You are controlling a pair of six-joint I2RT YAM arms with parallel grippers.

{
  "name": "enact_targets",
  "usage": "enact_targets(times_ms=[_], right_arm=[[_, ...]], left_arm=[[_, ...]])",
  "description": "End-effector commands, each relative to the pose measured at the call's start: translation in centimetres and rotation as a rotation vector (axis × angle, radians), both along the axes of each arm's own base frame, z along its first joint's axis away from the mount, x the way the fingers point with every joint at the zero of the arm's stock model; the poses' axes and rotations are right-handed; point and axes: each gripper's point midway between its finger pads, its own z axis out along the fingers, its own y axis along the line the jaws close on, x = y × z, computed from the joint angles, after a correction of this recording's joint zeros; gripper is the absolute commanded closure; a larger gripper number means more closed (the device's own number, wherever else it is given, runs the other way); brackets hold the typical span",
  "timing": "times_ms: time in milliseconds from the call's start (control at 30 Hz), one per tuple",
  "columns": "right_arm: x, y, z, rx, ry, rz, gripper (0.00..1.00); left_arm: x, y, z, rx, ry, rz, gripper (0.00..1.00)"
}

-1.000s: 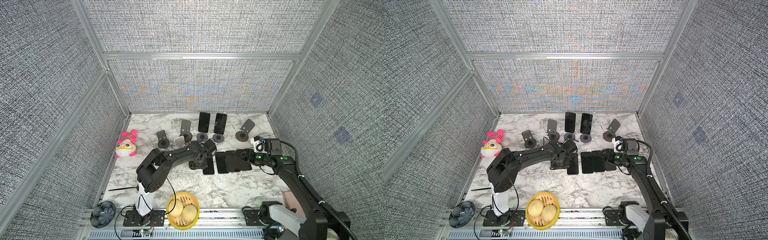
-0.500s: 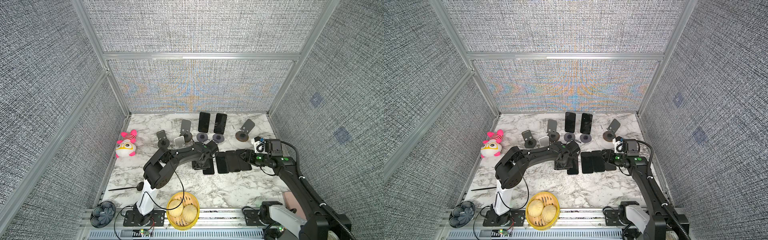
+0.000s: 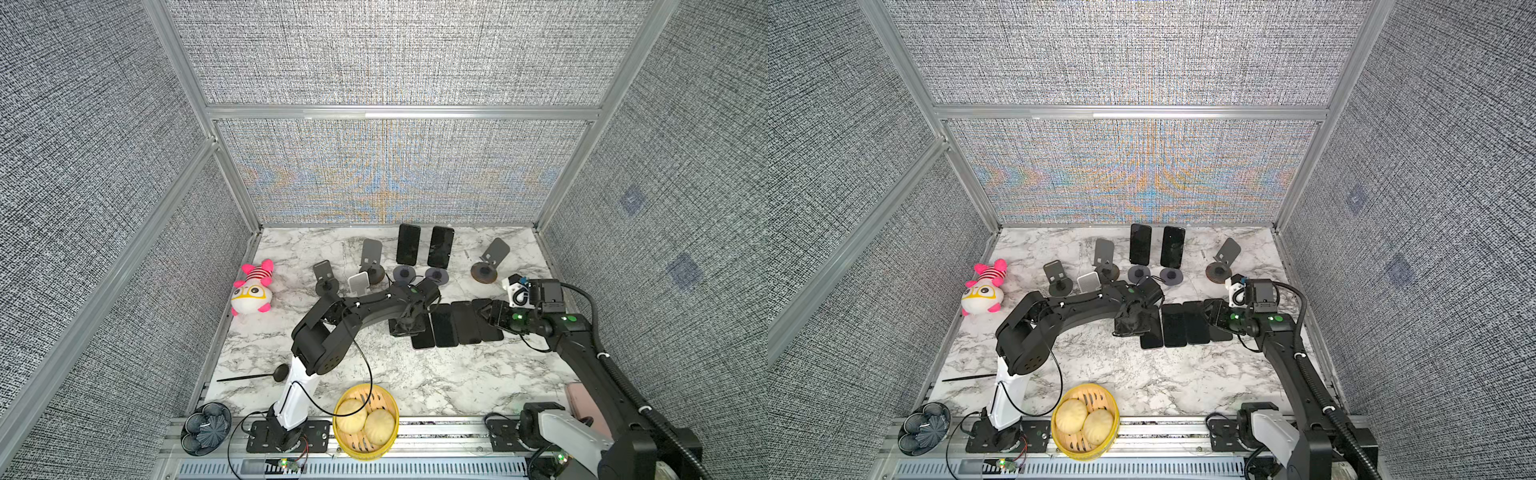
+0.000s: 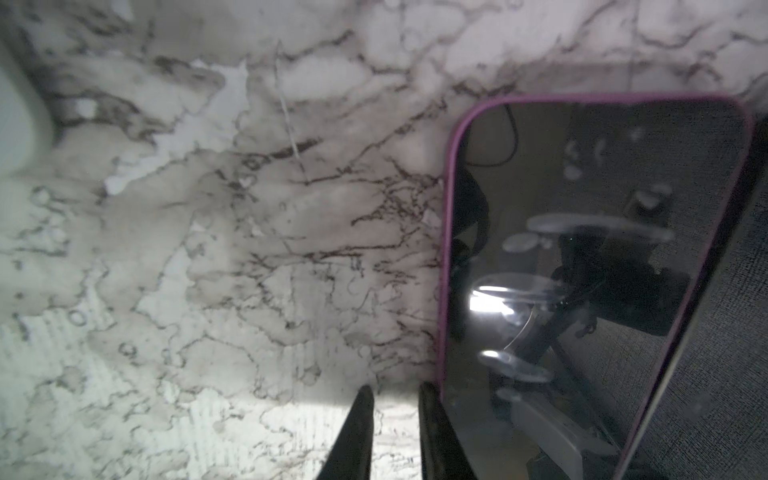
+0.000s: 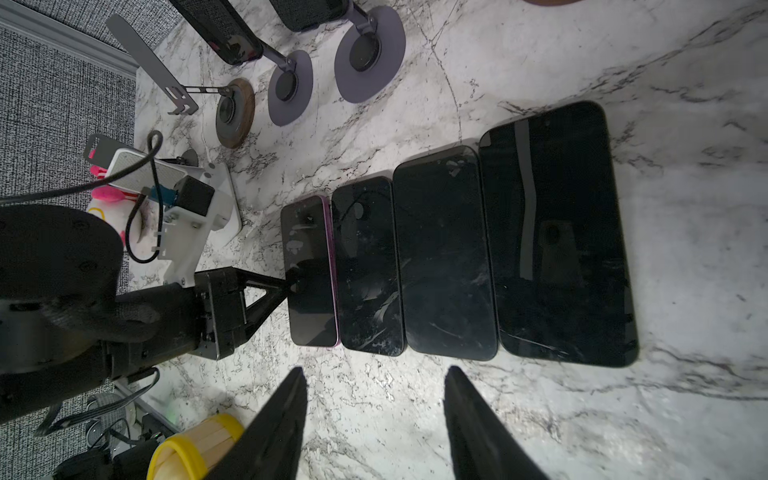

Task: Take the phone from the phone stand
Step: 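Open both grippers and draw them back from the laid pink-edged phone, then reach the right gripper to a standing black phone while the left gripper withdraws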

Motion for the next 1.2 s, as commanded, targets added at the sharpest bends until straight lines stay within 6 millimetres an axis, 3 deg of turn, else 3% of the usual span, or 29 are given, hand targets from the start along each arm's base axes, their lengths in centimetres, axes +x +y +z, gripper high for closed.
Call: enact_targets(times_ms=[0,333,467,667,867,1167], right_arm=[[-0.1,0.0,-0.2,-0.008,0.002,0.005,0.46],[0.0,-0.1,-0.4,-0.007,0.004,0.0,0.46],[0.2,-0.1,-0.2,-0.012,-0.005,0.0,0.46],[1.3,0.6,1.1,-0.001,-0.089,0.065,0.45],[4.8,1.9,3.4,-0.023,-0.296,0.217,0.44],[13.9,2.1,6.5,0.089,-0.406,0.341,0.46]], left_arm=[[0.1,-0.3,0.0,-0.01,0.0,-0.016,0.74],[0.1,-0.2,0.2,-0.002,-0.01,-0.031,0.66],[0.3,0.5,1.2,0.018,-0.032,-0.049,0.61],[0.6,1.3,3.8,0.042,-0.078,-0.094,0.44],[0.7,2.1,6.8,0.034,-0.139,-0.16,0.33],[-1.1,1.9,9.3,-0.146,-0.221,-0.276,0.32]])
